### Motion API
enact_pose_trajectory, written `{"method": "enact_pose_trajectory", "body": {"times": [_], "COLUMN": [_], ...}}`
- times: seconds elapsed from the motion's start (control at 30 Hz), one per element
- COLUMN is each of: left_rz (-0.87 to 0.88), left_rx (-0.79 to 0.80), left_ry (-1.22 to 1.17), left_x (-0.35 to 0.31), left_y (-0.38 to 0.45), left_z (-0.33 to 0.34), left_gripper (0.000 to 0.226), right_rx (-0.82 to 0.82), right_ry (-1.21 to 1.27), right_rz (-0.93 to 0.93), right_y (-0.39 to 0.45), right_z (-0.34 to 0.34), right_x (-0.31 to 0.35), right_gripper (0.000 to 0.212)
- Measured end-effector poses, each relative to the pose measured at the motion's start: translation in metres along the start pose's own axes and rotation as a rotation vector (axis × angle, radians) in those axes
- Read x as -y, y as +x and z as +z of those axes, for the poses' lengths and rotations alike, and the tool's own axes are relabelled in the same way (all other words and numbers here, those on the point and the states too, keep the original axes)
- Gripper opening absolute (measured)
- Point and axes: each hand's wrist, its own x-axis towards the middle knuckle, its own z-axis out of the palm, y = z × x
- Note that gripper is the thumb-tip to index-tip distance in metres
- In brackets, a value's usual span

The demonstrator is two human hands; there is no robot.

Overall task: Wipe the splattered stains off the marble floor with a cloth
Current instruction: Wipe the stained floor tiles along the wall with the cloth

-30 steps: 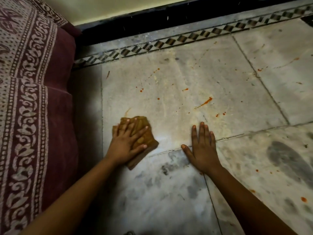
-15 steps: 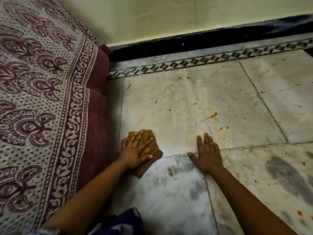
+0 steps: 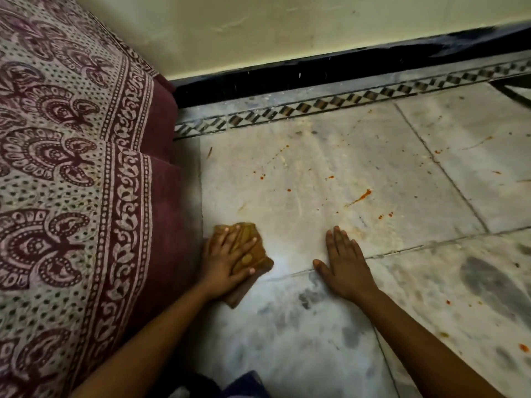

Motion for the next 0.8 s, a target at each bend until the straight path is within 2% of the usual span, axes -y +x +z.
{"method": "enact_pose_trajectory", "body": {"times": [0.1, 0.13, 0.2, 0.27, 0.37, 0.43, 0.5, 0.57, 0.73, 0.8], "left_rz": [-0.178, -0.225, -0.259, -0.188, 0.003, 0.098, 0.113, 0.042, -0.358, -0.375], "left_rx": [-0.059, -0.011, 0.137, 0.218, 0.221, 0.159, 0.046, -0.046, -0.055, -0.031], "left_ry": [-0.081, -0.12, -0.139, -0.03, 0.067, 0.046, 0.027, 0.049, -0.026, -0.034], "left_x": [0.026, 0.025, 0.018, 0.004, -0.017, -0.018, -0.002, 0.02, 0.021, 0.003], "left_y": [0.038, 0.055, 0.09, 0.111, 0.093, 0.059, 0.032, 0.031, 0.111, 0.141], "left_z": [-0.015, -0.026, -0.045, -0.052, -0.035, -0.02, -0.01, -0.008, -0.027, -0.028], "left_gripper": [0.082, 0.085, 0.073, 0.065, 0.07, 0.073, 0.068, 0.066, 0.07, 0.066], "right_rx": [-0.004, 0.001, 0.016, 0.029, -0.002, -0.051, -0.072, -0.059, -0.151, -0.161], "right_ry": [-0.009, -0.027, -0.068, -0.087, -0.109, -0.137, -0.148, -0.081, -0.037, -0.034], "right_rz": [0.011, 0.017, 0.035, 0.048, -0.014, -0.09, -0.148, -0.145, -0.179, -0.186], "right_y": [0.003, 0.003, 0.007, 0.011, 0.018, 0.023, 0.026, 0.027, 0.029, 0.029], "right_z": [0.0, 0.0, -0.003, -0.006, -0.009, -0.005, 0.003, 0.011, 0.02, 0.021], "right_x": [0.004, 0.004, 0.004, 0.004, 0.003, 0.002, 0.002, 0.001, -0.003, -0.002], "right_gripper": [0.102, 0.102, 0.103, 0.104, 0.108, 0.106, 0.089, 0.074, 0.069, 0.069]}}
